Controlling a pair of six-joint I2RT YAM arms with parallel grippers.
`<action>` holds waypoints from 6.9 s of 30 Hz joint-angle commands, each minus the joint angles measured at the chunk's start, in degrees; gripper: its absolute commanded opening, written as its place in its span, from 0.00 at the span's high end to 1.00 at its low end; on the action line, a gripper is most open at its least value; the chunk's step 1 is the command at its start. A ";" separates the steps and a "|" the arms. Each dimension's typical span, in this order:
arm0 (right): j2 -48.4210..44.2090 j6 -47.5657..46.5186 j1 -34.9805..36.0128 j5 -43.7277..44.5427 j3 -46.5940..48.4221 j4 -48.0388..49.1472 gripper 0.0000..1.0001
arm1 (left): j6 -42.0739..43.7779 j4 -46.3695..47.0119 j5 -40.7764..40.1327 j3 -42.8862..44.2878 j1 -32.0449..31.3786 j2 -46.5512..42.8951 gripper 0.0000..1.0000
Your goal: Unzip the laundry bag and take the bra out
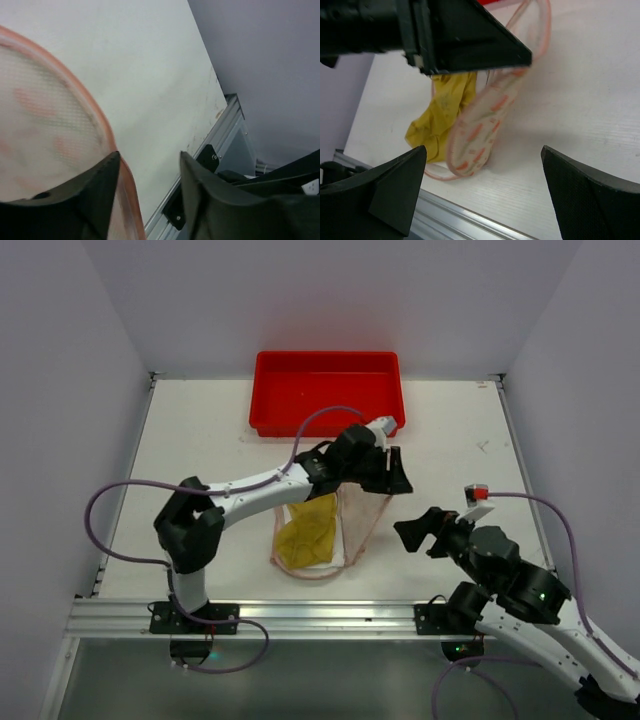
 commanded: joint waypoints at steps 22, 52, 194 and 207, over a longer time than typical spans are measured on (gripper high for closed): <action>5.80 1.31 0.12 3.00 -1.23 3.78 0.01 | 1.79 -26.22 -35.03 -10.13 -0.39 -11.93 0.18; 5.80 1.40 0.12 -1.84 -6.15 9.06 0.01 | 2.67 -31.58 -39.43 -8.38 -3.03 -8.40 1.00; 17.13 4.83 -6.99 -4.30 -9.32 15.82 0.01 | 4.78 -24.37 -45.66 -12.77 -3.21 -3.40 0.62; 15.99 3.78 -7.26 -4.47 -9.06 15.91 0.01 | 14.24 -25.17 -52.74 -13.04 -3.12 -17.52 1.00</action>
